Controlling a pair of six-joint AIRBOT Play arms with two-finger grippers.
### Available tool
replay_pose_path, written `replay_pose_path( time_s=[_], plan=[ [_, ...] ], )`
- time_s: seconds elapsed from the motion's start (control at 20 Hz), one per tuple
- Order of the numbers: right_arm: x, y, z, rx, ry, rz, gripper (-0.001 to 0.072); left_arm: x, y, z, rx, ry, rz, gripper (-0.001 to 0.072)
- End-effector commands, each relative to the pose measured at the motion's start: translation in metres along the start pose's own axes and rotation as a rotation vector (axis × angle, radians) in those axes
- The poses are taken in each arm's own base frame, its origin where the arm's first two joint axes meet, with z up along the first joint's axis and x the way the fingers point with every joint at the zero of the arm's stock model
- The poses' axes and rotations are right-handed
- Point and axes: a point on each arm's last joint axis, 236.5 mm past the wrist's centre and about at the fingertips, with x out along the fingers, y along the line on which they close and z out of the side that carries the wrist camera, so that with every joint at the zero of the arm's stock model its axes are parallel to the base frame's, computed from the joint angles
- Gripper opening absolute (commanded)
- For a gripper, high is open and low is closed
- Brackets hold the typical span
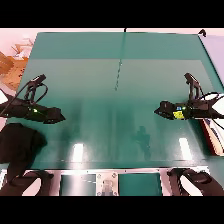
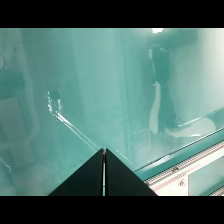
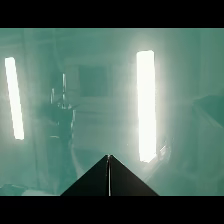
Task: Fold the shirts.
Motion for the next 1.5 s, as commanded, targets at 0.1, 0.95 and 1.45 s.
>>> replay_pose_path(
  time_s=[0.1, 0.95, 1.45],
  plan=[
    [0.000, 0.000, 0.000, 0.000, 0.000, 0.000, 0.0014, 0.000, 0.011, -0.002, -0.041, 0.006, 0.048, 0.0026],
    [0.000, 0.000, 0.000, 0.000, 0.000, 0.001, 0.0014, -0.001, 0.251, -0.138, 0.011, 0.343, 0.961, 0.0451],
    [0.000, 0.000, 0.000, 0.000, 0.000, 0.001, 0.0014, -0.065, 0.064, 0.052, 0.133, -0.160, 0.472, 0.0024]
  ],
)
